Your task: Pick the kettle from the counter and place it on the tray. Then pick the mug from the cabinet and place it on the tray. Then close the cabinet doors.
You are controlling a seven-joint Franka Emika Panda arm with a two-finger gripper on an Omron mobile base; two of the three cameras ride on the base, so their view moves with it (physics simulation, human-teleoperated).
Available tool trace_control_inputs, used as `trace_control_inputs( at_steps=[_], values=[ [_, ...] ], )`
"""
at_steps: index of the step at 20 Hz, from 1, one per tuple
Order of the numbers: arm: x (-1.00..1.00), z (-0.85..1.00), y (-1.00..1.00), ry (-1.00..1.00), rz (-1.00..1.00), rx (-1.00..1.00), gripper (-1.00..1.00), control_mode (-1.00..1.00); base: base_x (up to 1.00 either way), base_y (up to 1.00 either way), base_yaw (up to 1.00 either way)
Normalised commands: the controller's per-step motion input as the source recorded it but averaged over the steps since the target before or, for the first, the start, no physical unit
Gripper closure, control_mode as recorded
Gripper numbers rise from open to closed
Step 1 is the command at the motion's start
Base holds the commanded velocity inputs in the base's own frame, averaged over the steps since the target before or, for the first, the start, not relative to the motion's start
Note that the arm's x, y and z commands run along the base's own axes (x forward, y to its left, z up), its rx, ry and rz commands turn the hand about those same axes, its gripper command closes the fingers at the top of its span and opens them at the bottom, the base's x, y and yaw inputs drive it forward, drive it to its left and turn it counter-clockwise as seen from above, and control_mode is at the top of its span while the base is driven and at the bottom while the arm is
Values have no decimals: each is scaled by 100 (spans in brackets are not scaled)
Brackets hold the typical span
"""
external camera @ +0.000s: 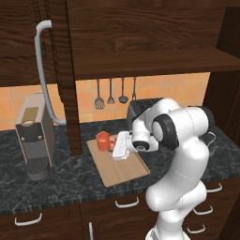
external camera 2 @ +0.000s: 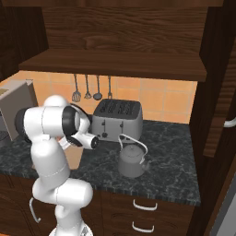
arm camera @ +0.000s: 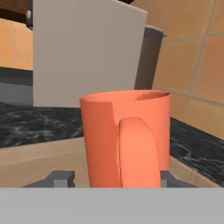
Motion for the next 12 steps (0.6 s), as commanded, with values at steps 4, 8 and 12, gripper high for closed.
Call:
trace_control_inputs(
  at_steps=[4, 8, 12],
  values=[
    [-34, 13, -4, 0, 0, 0, -100, -100, 0, 0, 0],
    [-16, 35, -16, 0, -1, 0, -100, -100, 0, 0, 0],
    [5, 9, -3, 4, -1, 0, -100, -100, 0, 0, 0]
  ],
)
